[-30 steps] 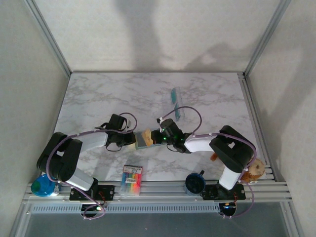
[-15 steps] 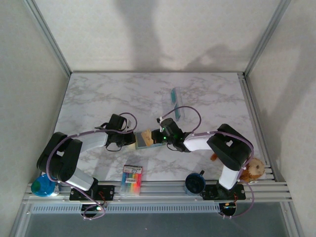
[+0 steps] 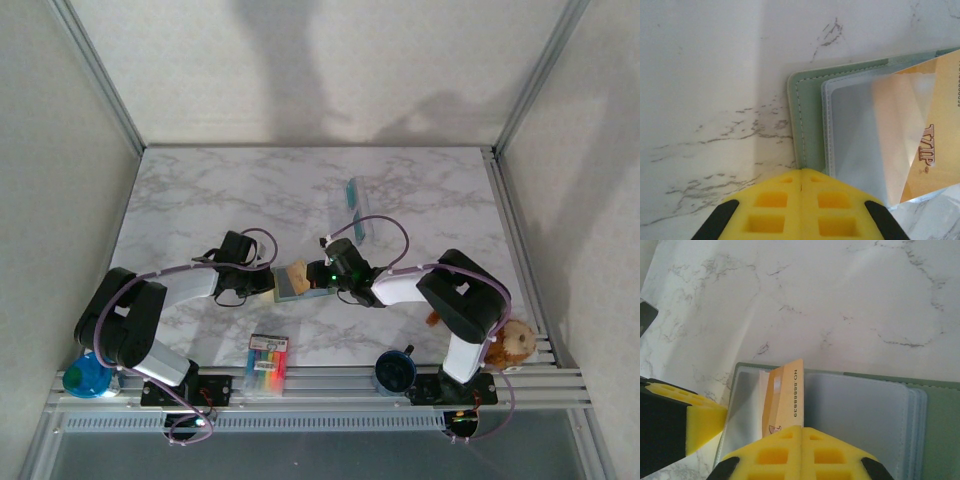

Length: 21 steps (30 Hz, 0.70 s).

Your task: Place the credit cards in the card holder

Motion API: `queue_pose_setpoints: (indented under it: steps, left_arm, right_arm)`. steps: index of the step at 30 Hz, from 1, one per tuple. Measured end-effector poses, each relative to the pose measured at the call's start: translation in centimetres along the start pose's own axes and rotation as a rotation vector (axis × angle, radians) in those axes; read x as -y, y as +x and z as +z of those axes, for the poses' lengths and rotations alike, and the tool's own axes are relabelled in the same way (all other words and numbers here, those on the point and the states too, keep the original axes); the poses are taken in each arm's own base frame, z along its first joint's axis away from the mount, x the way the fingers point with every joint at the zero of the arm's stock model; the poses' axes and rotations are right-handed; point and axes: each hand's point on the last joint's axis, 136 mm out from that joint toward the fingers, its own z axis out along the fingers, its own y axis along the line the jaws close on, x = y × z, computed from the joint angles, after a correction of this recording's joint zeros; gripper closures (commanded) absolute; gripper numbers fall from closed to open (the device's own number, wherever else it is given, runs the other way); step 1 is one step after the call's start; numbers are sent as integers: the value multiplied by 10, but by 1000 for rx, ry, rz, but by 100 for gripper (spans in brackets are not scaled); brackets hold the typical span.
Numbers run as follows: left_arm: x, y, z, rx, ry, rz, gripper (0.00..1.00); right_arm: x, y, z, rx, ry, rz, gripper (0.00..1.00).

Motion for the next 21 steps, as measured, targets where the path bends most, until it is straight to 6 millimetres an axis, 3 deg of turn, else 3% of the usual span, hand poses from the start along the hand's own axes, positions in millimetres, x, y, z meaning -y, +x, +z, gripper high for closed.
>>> queue_pose_setpoints:
  steps: [21]
  left_arm:
    - [0,0,0,7,5,-5,96]
  right_arm:
    - [-10,14,2,-25,-19,87,94]
